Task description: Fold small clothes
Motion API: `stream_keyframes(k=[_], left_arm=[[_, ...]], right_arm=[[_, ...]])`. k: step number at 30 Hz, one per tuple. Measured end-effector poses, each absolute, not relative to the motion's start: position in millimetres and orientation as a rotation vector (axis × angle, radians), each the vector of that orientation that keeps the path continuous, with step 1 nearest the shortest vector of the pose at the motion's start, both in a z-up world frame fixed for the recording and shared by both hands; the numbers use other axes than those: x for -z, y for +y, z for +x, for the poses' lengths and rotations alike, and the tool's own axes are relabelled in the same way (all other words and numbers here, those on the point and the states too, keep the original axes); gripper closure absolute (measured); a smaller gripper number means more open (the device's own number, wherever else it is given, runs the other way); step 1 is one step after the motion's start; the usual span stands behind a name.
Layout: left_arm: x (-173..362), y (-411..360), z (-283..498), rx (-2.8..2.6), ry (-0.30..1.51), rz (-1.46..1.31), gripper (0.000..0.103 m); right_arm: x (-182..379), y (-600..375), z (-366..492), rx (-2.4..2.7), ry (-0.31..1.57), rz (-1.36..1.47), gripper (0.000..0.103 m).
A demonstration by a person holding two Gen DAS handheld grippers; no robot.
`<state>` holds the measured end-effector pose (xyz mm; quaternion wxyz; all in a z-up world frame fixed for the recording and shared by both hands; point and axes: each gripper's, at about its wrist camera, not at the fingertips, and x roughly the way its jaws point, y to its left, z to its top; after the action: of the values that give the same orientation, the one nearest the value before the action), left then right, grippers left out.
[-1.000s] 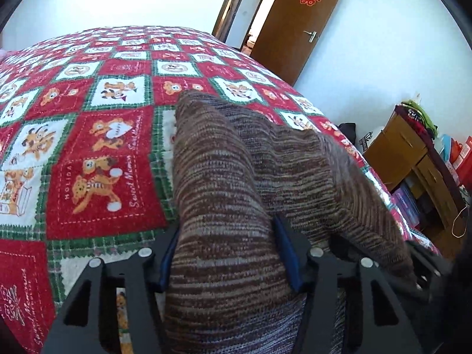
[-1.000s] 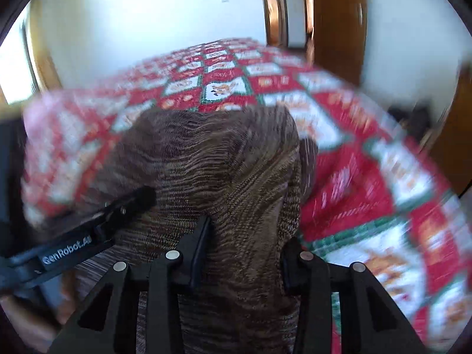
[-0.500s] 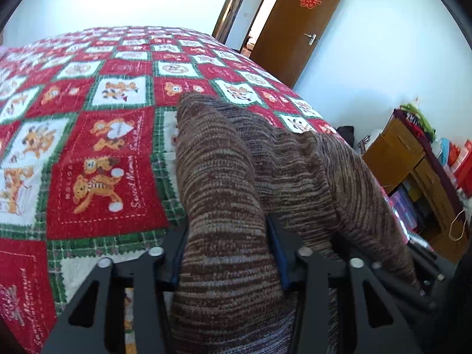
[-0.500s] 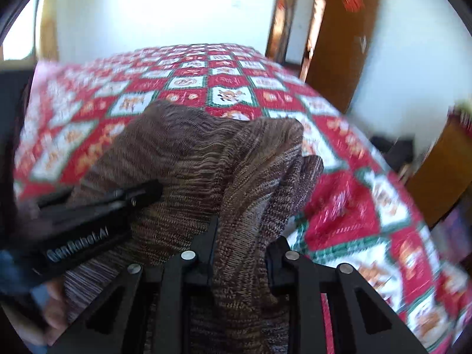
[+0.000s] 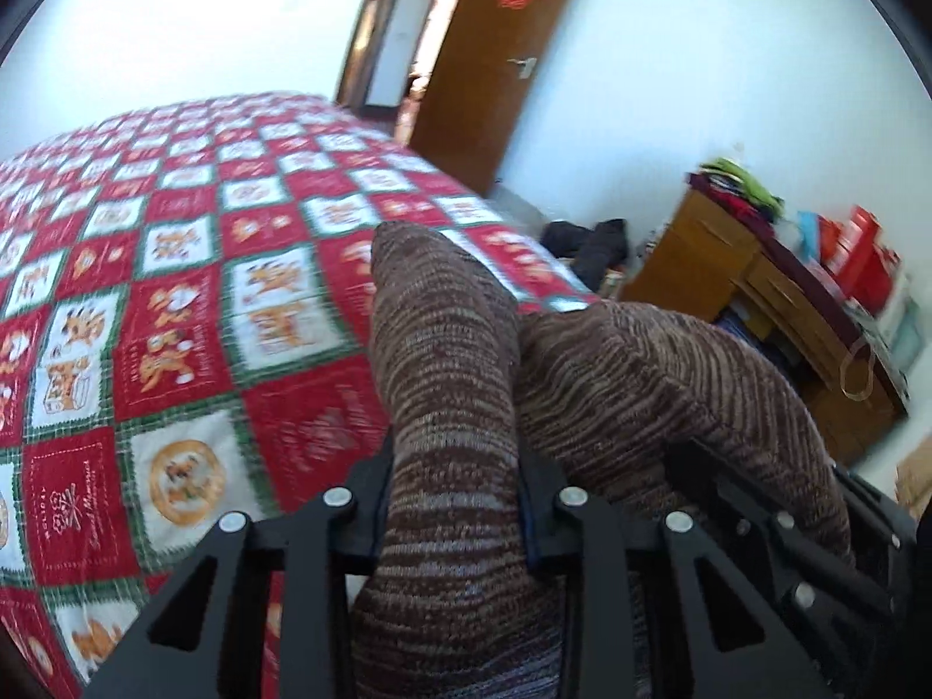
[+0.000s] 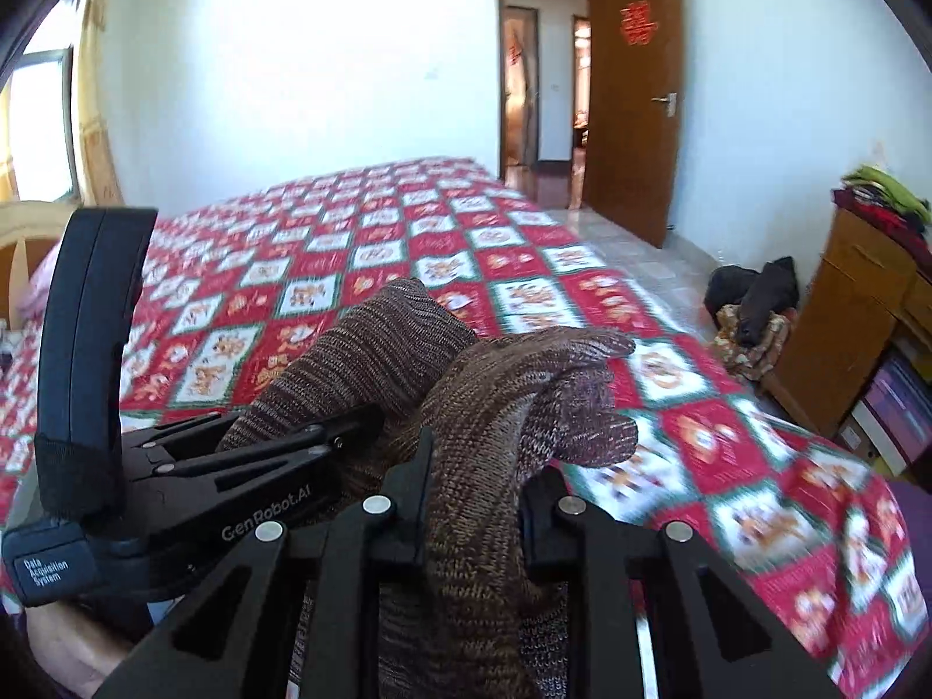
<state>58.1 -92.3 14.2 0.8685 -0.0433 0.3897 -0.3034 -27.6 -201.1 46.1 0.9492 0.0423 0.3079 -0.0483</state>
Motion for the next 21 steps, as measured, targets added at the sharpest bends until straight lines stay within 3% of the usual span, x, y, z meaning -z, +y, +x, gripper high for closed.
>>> stream_keyframes(k=[10,21], left_arm=[[-24.6,-167.6,12.8,0.758,0.805,-0.084,0.07],[32.9,-222.8,4.8,0.678,0.924,0.021,0.067]], right_arm=[[-65.1,-271.3,-103.5,0.236,0.566,0.124,0.08],[9.8,-350.3,-110.3,0.293,0.708,0.268,0.08]])
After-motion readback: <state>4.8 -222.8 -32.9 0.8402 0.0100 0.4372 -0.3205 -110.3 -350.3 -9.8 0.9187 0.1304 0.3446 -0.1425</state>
